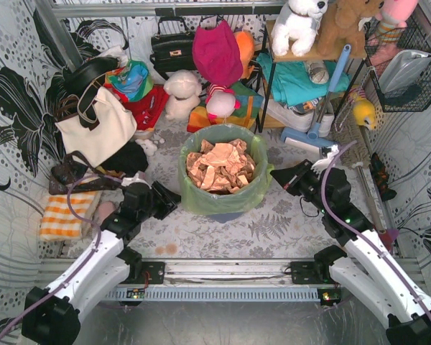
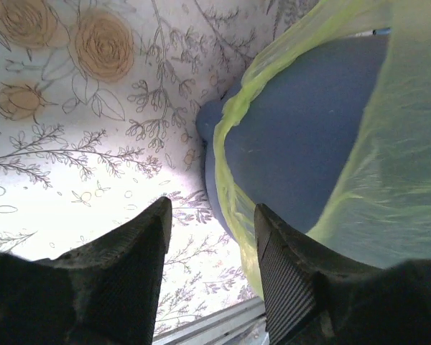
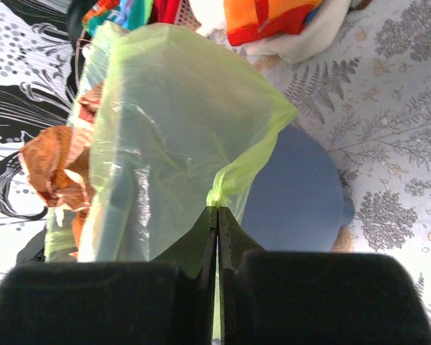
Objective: Tie the trash bag
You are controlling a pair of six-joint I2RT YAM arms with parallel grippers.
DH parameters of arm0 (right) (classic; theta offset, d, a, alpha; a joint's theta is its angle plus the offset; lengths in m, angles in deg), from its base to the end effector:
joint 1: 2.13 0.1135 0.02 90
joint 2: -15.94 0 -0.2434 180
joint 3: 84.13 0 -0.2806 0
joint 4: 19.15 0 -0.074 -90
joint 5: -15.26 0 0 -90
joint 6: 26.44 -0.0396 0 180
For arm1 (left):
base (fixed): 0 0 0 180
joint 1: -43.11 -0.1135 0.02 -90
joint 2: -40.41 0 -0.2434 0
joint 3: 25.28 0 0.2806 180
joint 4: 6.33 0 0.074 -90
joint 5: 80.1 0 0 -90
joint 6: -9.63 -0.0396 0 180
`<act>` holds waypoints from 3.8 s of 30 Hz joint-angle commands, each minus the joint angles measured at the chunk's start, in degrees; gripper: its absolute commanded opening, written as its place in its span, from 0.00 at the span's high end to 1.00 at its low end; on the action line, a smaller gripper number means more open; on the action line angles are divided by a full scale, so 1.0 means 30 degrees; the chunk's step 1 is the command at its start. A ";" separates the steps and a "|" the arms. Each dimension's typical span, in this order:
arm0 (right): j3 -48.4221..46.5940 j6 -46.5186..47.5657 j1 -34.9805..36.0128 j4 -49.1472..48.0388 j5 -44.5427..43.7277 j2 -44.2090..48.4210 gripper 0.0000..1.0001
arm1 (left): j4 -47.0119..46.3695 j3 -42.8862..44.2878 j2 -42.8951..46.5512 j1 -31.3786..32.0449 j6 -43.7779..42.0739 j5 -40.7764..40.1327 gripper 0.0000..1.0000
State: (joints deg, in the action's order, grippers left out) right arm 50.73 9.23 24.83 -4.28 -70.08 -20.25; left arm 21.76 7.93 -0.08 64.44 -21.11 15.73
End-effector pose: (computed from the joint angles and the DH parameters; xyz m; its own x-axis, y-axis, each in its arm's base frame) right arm 0.1889 0.0997 0.2892 -0.4792 0.6647 -0.5732 -0.2308 0.5347 0.8129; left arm 0.1901 -0.0786 0.1703 -0.6529 -0.6630 -0.3663 -0.2390 0.6392 -0.7309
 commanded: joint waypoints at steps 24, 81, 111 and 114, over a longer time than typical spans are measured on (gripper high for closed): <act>0.0786 0.0032 -0.0059 -0.0521 0.0048 -0.0711 1.00 | -1.2083 -0.2107 -0.8742 -0.0044 -0.0014 0.5276 0.49; -0.5569 0.0242 -0.0063 -0.6712 0.3288 -0.2955 1.00 | -0.4709 1.2321 -0.1791 -0.0048 -0.6132 0.5420 1.00; -0.1321 -0.2235 -0.0077 0.3920 0.1606 -0.1673 0.48 | 0.0667 0.8544 0.0932 -0.0063 -0.6110 0.4771 1.00; -0.0739 -0.2905 -0.0071 0.1750 0.2802 -0.2207 0.47 | 0.0823 0.8529 0.0954 -0.0047 -0.6104 0.4817 1.00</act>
State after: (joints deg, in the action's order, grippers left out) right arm 46.60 3.55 24.83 10.32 -67.13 -25.43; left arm 24.96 33.83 2.04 64.44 -39.12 30.44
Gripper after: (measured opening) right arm 0.522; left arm 0.008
